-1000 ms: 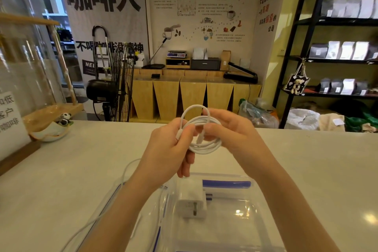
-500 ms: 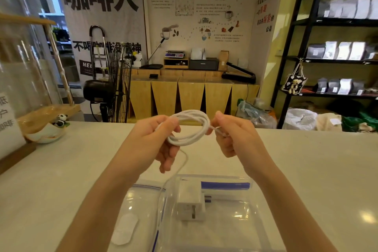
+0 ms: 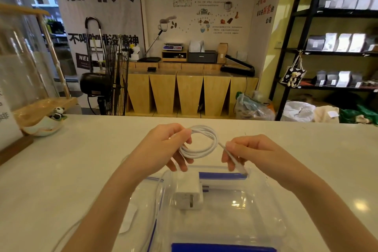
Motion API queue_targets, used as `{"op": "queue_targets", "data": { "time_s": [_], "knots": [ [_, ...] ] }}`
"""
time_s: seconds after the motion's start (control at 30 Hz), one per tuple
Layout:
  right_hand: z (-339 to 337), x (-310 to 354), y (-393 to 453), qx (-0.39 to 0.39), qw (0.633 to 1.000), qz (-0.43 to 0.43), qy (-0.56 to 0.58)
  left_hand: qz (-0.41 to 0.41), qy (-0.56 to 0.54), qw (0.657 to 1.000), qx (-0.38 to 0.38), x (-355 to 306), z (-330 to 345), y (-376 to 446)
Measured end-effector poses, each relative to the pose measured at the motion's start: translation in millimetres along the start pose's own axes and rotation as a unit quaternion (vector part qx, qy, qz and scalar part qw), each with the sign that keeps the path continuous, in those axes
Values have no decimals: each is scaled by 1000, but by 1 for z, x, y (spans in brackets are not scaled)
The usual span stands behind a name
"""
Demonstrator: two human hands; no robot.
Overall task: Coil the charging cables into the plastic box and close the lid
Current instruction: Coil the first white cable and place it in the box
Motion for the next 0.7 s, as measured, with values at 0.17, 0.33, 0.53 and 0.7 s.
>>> {"op": "queue_targets", "data": {
  "time_s": [0.17, 0.33, 0.53, 0.7],
  "knots": [
    [-2, -21, -6, 45, 992, 116, 4, 27, 127, 991, 38, 11, 37, 8],
    [-9, -38, -17, 66, 984, 163, -28, -12, 126, 988, 85, 24, 59, 12],
    [-16, -45, -18, 87, 966, 198, -142, -63, 122, 982, 127, 39, 90, 15],
    [-8, -47, -1, 106, 932, 237, -252, -25, 238, 961, 140, 40, 104, 19]
  ]
}}
Point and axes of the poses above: each hand's wrist, its own y-axis towards the middle knuckle, its own z-axis out of the palm, x = y × z, the point moved 1 cm from there along y, towards the middle knuckle
